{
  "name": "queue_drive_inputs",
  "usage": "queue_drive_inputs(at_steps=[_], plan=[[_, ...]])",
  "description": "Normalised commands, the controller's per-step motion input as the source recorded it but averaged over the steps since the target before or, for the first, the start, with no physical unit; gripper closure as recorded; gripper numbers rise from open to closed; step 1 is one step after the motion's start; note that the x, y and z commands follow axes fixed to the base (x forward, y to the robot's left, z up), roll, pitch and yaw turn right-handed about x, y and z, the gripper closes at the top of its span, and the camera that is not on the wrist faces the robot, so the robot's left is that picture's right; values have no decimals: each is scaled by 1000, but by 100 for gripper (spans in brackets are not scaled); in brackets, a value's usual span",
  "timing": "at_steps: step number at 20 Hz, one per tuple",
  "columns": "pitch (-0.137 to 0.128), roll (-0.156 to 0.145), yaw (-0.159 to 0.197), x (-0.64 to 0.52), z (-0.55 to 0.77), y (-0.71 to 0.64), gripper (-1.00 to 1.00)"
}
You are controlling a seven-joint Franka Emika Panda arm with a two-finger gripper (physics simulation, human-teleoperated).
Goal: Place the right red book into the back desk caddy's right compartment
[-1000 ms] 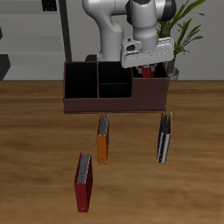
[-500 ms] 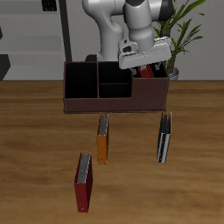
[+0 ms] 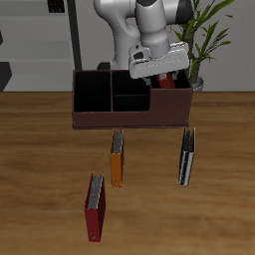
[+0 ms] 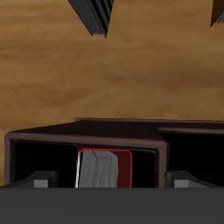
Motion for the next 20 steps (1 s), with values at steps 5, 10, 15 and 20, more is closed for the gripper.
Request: queue_drive_inputs(at_steps=[5, 10, 15, 20], plan=[[-19, 23, -79, -68, -70, -196, -100], [-18, 8, -73, 7, -223, -208, -100], [25, 23, -50, 17, -117, -44, -100], [-38, 28, 11, -145, 92, -31, -100]])
